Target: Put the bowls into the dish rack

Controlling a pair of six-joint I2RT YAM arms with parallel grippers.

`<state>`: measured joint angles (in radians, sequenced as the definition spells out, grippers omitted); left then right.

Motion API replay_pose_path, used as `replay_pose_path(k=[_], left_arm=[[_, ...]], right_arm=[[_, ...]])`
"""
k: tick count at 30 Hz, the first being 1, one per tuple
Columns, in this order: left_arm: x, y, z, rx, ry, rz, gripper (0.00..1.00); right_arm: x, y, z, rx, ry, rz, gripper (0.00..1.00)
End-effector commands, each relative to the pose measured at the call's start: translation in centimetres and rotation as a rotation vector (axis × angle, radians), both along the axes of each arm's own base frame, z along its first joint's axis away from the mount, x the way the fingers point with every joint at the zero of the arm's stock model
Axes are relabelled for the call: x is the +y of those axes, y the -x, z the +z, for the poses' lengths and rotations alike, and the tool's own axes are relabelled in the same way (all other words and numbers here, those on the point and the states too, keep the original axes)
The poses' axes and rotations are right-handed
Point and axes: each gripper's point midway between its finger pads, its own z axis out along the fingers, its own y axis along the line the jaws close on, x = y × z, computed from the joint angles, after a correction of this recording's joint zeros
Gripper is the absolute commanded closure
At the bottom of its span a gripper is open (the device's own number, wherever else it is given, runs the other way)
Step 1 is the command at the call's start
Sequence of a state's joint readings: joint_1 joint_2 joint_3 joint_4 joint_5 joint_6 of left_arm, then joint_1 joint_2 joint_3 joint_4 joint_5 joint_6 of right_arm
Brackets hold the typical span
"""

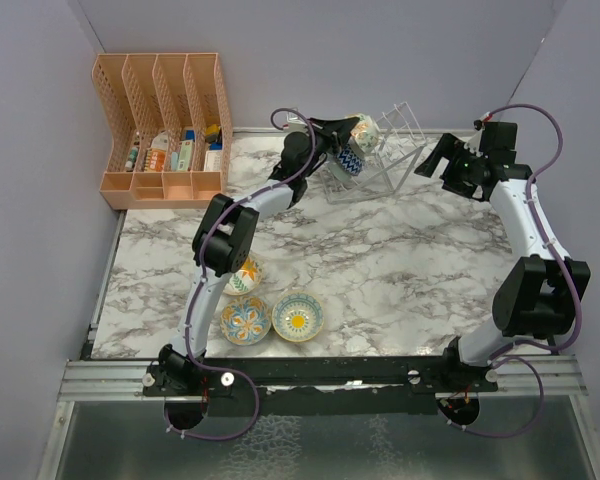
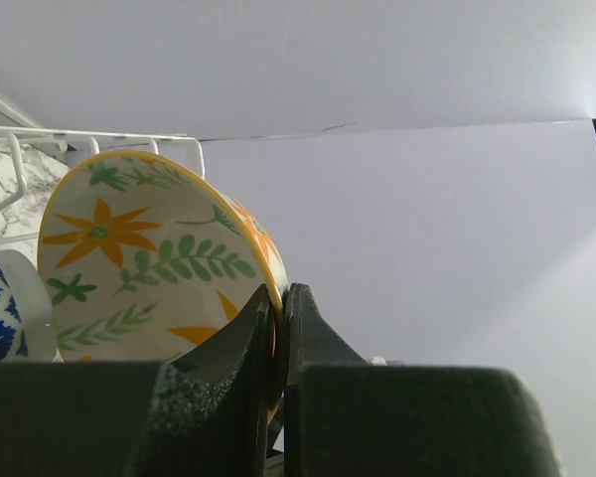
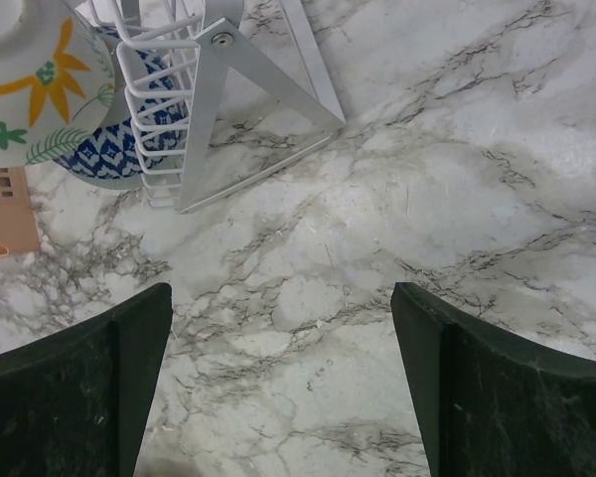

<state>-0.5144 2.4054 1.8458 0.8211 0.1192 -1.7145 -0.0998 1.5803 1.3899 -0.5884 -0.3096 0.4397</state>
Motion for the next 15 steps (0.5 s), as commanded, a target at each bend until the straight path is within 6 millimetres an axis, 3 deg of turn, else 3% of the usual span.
replay_pose_path(k=[1,15], left_arm=[[0.4,0.1,2.9,-0.062,0.047,0.013,1.00],[0.4,-1.0,1.4,-0.043,-0.002,0.012,1.00]], right_arm=[[0.0,-0.8,0.6,-0.033,-0.002,0.024,0.09],[0.3,-0.9,0.1,-0.027,-0.014,0.038,0.09]])
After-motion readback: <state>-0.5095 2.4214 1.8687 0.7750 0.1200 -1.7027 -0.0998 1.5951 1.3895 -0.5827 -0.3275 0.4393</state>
